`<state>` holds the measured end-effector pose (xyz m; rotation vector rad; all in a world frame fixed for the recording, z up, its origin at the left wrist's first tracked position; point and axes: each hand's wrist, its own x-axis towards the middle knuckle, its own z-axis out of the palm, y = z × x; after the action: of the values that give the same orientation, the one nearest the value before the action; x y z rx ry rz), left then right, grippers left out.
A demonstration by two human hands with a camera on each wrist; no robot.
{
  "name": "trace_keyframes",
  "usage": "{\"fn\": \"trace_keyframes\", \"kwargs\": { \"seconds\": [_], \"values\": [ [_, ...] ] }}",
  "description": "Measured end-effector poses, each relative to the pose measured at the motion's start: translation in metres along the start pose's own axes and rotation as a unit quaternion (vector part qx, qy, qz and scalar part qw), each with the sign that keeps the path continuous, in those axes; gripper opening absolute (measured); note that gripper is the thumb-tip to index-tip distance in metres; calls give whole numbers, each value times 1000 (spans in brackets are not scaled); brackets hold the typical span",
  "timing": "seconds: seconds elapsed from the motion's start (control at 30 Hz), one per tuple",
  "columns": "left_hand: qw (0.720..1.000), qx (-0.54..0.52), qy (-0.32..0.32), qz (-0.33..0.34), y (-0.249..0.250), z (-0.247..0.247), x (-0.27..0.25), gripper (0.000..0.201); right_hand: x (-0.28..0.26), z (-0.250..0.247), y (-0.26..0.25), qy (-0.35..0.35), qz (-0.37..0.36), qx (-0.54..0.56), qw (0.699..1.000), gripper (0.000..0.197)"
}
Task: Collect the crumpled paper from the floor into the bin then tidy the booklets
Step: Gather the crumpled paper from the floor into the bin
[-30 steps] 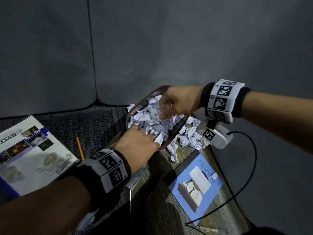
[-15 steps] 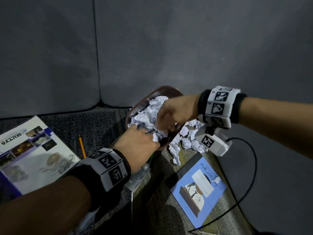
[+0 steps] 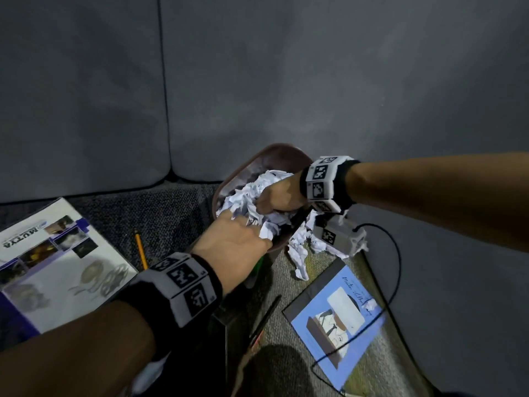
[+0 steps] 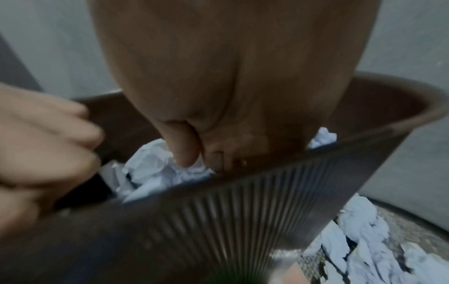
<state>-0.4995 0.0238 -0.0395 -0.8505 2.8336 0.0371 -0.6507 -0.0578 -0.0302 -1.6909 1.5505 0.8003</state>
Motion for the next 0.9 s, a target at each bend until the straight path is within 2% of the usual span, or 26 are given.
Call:
{"fn": "trace_keyframes", "kwargs": {
  "seconds": [0.07,0.13,0.33,0.47,0.67,0.77,0.83,0.9],
  "values": [
    [1000,0,-3,-7,-2,-2,-2,29,3,-3,-3,-3,-12,-17,1000,27],
    [1000,-5,-10,-7,-2,-2,-3,29,1,-8,-5,11,-39,-52,998,26],
    [1000,-15,1,0,-3,2,2,33,-37,-32,-6,147,-96,-113,978,32],
    [1000,-21,-2,6,-5,1,2,36,-61,-35,-3,225,-88,-99,965,29],
    [999,-30,-18,12,-6,-3,2,35,-79,-10,15,291,-58,-61,953,23],
    [998,-54,19,15,-5,-7,6,27,-73,2,45,391,-55,5,919,7],
    [997,-60,57,1,-9,-14,5,36,-64,13,75,487,-21,73,870,6],
    [997,-33,75,-1,-15,-19,4,34,-50,32,110,541,42,130,830,9]
  ]
}}
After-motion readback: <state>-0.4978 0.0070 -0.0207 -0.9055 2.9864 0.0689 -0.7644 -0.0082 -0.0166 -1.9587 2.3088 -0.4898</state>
